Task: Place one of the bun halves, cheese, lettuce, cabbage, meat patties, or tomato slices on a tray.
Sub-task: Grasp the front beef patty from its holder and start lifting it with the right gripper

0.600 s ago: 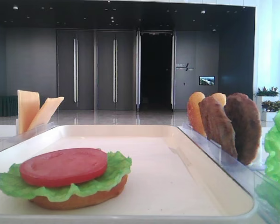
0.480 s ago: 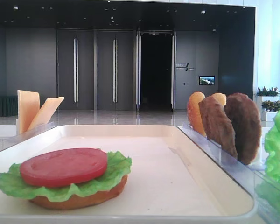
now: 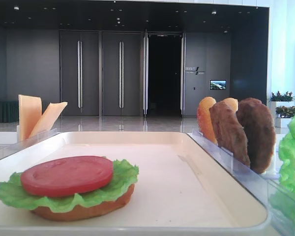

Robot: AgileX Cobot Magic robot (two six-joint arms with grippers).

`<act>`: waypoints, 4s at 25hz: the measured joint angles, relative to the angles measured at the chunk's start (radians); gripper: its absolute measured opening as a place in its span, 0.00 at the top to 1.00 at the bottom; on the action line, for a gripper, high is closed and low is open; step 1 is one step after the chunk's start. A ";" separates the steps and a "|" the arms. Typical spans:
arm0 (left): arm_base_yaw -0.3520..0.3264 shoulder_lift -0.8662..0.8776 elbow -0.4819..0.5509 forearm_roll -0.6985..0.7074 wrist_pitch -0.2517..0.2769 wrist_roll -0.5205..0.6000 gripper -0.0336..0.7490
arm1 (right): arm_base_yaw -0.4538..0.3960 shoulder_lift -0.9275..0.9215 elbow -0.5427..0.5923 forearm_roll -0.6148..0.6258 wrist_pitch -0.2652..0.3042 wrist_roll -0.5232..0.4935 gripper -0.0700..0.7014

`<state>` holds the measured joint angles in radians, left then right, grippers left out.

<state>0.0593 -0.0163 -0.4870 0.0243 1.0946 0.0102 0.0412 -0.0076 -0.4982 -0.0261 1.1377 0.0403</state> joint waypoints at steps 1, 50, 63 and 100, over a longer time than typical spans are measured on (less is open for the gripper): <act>0.000 0.000 0.000 0.000 0.000 0.000 0.72 | 0.000 0.000 0.000 0.000 0.000 0.000 0.60; 0.000 0.000 0.000 0.000 0.003 0.000 0.80 | 0.003 1.283 -0.707 0.033 0.085 -0.059 0.50; 0.000 0.000 0.000 0.000 0.003 0.000 0.81 | 0.322 1.283 -0.707 0.034 0.085 0.118 0.50; 0.000 0.000 0.000 0.000 0.003 0.000 0.81 | 0.544 1.414 -0.729 0.050 -0.096 0.389 0.42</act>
<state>0.0593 -0.0163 -0.4870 0.0243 1.0975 0.0102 0.5855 1.4059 -1.2270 0.0240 1.0416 0.4291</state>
